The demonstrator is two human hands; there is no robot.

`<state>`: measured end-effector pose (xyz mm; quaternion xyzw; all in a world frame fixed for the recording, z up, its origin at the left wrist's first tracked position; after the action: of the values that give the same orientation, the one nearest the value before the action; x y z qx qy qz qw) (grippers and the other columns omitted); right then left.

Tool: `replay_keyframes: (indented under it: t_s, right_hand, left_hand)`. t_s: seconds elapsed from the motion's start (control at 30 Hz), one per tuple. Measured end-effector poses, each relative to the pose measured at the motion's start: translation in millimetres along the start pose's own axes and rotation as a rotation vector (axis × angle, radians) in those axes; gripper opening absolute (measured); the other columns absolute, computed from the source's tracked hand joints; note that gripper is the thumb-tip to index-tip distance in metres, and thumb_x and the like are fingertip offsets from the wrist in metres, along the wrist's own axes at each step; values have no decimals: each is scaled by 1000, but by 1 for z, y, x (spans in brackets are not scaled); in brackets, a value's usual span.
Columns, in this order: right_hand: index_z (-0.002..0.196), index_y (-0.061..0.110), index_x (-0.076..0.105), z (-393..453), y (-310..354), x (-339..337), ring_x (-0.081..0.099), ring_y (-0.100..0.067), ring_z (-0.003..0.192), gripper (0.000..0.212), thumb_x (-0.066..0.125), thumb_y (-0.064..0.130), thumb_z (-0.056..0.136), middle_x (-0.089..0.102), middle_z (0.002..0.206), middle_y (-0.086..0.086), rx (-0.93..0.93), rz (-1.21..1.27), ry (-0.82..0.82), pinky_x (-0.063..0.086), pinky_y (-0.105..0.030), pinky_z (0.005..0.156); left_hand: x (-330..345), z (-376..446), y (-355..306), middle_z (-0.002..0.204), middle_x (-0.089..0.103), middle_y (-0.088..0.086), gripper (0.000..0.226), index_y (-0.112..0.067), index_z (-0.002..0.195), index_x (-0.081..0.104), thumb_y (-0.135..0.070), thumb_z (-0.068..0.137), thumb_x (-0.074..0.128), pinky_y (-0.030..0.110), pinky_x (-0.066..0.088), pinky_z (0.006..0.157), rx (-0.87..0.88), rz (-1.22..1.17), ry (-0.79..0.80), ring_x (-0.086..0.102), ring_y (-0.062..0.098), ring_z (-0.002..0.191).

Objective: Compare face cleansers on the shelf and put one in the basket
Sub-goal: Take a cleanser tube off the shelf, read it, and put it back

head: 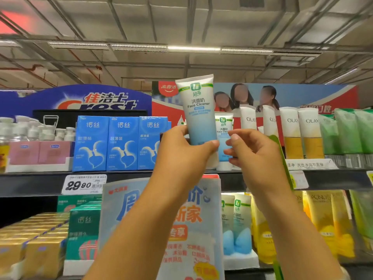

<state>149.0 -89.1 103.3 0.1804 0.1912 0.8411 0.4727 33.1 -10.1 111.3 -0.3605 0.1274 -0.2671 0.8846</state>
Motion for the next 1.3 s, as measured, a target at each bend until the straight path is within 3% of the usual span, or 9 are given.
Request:
replay_keyframes:
  t_s: [0.13,0.3,0.47,0.6,0.7,0.87,0.93,1.13,1.3]
  right_hand:
    - [85,23,64,-29,13,-8,67,-4,70,12,54,21,91,69,74,8,127,255,125,55,-21,65]
    - [90,17,66,-66,17,-20,67,-10,76,20,57,30,78,72,81,3,238,368,233,55,-21,62]
    - [88,19,66,-108,4,-40,67,-9,81,12,62,23,77,72,80,7,387,360,261,57,-24,66]
    - [90,17,66,-145,0,-57,68,-14,85,21,65,24,70,72,84,3,485,373,280,57,-31,75]
    - [92,15,67,-175,1,-75,70,-14,83,30,67,25,65,74,87,-1,529,429,266,57,-26,67]
    - [94,12,68,-227,-6,-98,70,-16,85,34,68,25,63,75,87,-2,641,460,196,59,-30,74]
    - [95,11,68,-244,-8,-104,70,-17,86,35,68,26,63,75,88,-3,692,441,186,59,-31,76]
    - [102,9,67,-270,-3,-115,71,-16,83,41,67,29,66,75,91,-3,791,467,174,58,-27,65]
    - [101,8,66,-277,0,-111,71,-13,81,38,67,25,68,75,89,-2,801,514,133,55,-22,62]
  left_hand:
    - [0,-39,6,89,73,1,25,-24,100,67,-19,76,74,36,60,73,-44,-86,95,71,13,79]
    - [8,-86,27,94,73,1,30,-22,101,70,-15,73,74,32,58,74,-97,-127,128,70,16,88]
    - [18,-137,46,90,74,-8,27,-25,98,70,-13,75,72,16,50,60,-166,-176,142,69,7,84]
    - [27,-176,55,83,74,-10,27,-29,93,69,-11,74,74,10,45,51,-245,-162,112,65,-1,70]
    - [34,-209,62,91,73,-10,34,-33,100,69,-20,70,80,14,50,59,-301,-136,151,68,4,80]
    - [41,-267,74,98,72,-11,44,-38,100,70,-41,58,82,32,56,78,-473,-167,130,68,14,92]
    - [43,-287,79,98,73,-5,47,-33,99,71,-43,54,83,37,55,83,-557,-211,96,68,17,95]
    - [50,-327,85,105,72,11,45,-8,101,72,-39,69,66,29,56,76,-782,-567,74,68,22,97]
    - [50,-339,88,97,70,23,42,-1,91,74,-31,61,71,33,57,63,-938,-844,14,70,26,78]
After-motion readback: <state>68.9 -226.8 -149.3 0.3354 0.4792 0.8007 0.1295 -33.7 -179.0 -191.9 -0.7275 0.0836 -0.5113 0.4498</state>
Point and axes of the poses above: each hand's wrist, its own z-axis towards the middle knuckle, its own x-axis out of the palm, y = z × x, the point moved 5 cm from there along z, towards the middle knuckle
